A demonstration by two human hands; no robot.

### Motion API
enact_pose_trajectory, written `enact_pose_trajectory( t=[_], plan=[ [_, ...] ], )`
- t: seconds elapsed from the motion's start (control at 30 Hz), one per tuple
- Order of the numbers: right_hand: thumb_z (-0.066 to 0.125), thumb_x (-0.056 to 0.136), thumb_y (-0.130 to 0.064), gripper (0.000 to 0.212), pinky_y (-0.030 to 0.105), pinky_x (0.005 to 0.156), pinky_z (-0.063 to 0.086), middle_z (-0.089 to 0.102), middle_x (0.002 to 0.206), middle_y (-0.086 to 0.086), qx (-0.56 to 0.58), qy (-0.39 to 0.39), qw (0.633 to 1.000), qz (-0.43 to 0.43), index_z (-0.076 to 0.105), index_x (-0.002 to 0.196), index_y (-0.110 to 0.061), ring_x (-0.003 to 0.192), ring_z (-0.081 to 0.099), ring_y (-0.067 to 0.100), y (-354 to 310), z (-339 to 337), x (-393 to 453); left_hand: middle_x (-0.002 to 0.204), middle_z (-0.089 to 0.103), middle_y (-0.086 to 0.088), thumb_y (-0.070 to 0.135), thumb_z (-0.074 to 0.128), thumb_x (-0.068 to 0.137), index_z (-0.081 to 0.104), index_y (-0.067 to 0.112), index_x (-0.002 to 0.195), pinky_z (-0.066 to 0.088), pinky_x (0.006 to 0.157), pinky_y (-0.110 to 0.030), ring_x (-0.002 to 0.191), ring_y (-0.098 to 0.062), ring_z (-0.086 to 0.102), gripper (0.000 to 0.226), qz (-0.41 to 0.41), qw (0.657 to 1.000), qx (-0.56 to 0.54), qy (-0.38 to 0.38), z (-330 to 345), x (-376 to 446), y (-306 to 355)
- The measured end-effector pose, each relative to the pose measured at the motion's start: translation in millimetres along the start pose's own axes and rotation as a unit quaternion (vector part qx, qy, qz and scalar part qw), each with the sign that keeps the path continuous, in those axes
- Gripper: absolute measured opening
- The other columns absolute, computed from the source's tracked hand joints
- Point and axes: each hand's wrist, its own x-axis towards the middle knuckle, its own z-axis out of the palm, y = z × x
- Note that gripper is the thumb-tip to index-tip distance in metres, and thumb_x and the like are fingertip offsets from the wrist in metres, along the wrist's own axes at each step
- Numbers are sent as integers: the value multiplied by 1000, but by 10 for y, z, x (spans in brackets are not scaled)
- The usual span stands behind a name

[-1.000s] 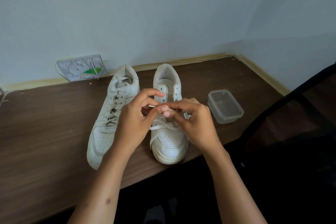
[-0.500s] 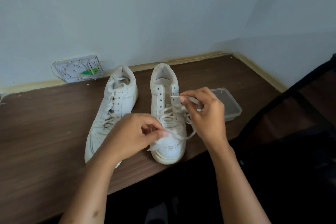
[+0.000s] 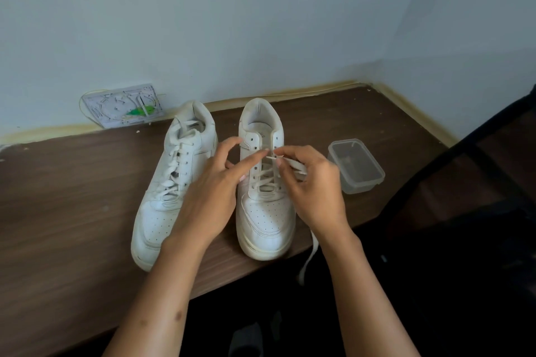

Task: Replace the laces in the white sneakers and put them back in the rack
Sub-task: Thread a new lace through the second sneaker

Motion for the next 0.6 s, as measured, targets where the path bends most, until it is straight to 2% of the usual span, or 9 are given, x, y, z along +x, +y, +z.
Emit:
enact_pose_trajectory(
  t=[0.13,0.23,0.33,0.4,0.53,0.6],
  plan=[
    [67,91,-10,15,18,80,51,69,99,-2,-27,-26,999,10,74,104,-14,90,65,7,15,88,-7,148,22,12,-8,54,91,42,48,130,57,57,-34,94,-3,56,69,-18,999,-34,4,-5,-1,16],
    [71,87,-10,13,17,79,50,68,96,-3,-18,-31,999,28,75,99,-14,88,64,7,-5,112,-6,139,28,17,-5,53,93,44,43,117,59,65,-38,93,-2,57,54,-30,994,-100,17,13,-2,16],
    [72,87,-13,11,25,84,51,65,97,-6,-3,-21,997,68,74,96,-18,93,63,11,-5,175,-16,126,30,23,-7,57,91,48,39,112,59,70,-36,91,-5,59,52,-25,987,-157,31,26,12,-20],
    [72,87,-16,9,30,87,50,60,97,-9,12,-14,994,107,74,94,-21,98,60,11,-8,228,-20,125,34,19,-7,60,89,51,39,111,59,74,-35,90,-9,61,52,-25,981,-189,37,38,24,-49],
    [70,89,-17,9,27,93,46,53,100,-9,81,-19,982,171,76,95,-23,102,55,4,-18,287,-14,126,36,11,-2,65,88,54,41,113,60,74,-33,92,-9,62,50,-29,978,-202,44,63,19,-63],
    [70,89,-21,15,38,102,43,52,102,-10,93,-27,978,183,74,91,-35,109,53,12,-11,306,-5,127,35,10,0,66,88,55,42,114,60,75,-32,93,-9,62,51,-30,977,-204,44,77,17,-70]
  ],
)
